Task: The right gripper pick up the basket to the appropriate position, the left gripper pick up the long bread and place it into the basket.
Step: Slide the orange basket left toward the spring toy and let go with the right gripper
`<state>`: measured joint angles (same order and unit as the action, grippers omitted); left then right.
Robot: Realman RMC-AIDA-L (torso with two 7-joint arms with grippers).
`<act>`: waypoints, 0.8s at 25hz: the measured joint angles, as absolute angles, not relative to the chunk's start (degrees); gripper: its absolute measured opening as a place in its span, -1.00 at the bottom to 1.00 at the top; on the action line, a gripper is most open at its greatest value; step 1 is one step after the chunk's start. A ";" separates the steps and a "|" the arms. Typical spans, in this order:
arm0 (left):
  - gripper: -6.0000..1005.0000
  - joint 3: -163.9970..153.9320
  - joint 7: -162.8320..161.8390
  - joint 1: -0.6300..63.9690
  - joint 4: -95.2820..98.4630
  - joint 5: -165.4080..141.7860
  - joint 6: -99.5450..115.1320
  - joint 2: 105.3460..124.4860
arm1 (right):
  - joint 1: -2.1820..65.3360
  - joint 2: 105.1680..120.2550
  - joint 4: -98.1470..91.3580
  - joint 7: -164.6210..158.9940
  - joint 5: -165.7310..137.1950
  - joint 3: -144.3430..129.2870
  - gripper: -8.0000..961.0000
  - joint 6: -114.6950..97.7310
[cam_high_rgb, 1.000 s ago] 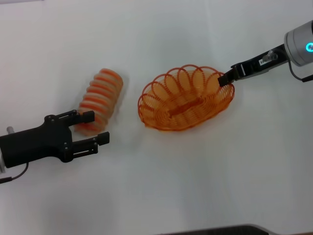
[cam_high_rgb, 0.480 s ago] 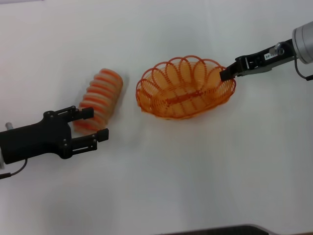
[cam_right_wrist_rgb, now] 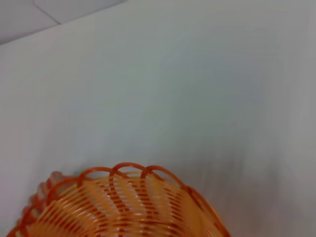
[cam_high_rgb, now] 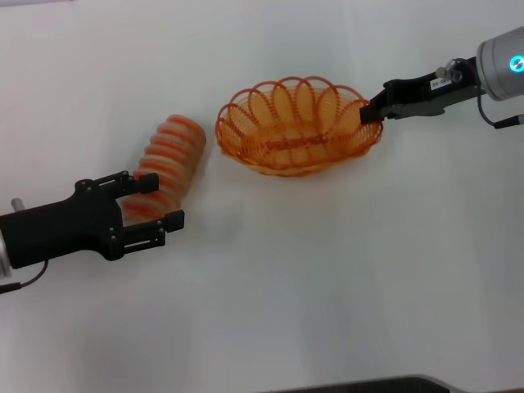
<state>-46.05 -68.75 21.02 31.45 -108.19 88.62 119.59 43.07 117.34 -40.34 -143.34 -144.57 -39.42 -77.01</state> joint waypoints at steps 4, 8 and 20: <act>0.53 -46.09 -68.73 21.19 31.48 -108.19 88.10 119.62 | 43.63 118.09 -40.32 -144.07 -144.57 -39.89 -0.81 -75.45; 0.53 -46.32 -68.62 21.41 31.48 -108.19 87.87 119.64 | 43.79 119.12 -40.32 -143.94 -144.58 -40.07 -0.81 -74.18; 0.53 -46.49 -68.33 21.53 31.46 -108.19 87.17 119.73 | 42.98 119.54 -38.67 -142.36 -143.03 -41.30 -0.81 -70.68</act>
<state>-46.49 -68.32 21.53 31.46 -108.19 87.17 119.73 42.98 119.54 -38.67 -142.36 -143.03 -41.31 -70.68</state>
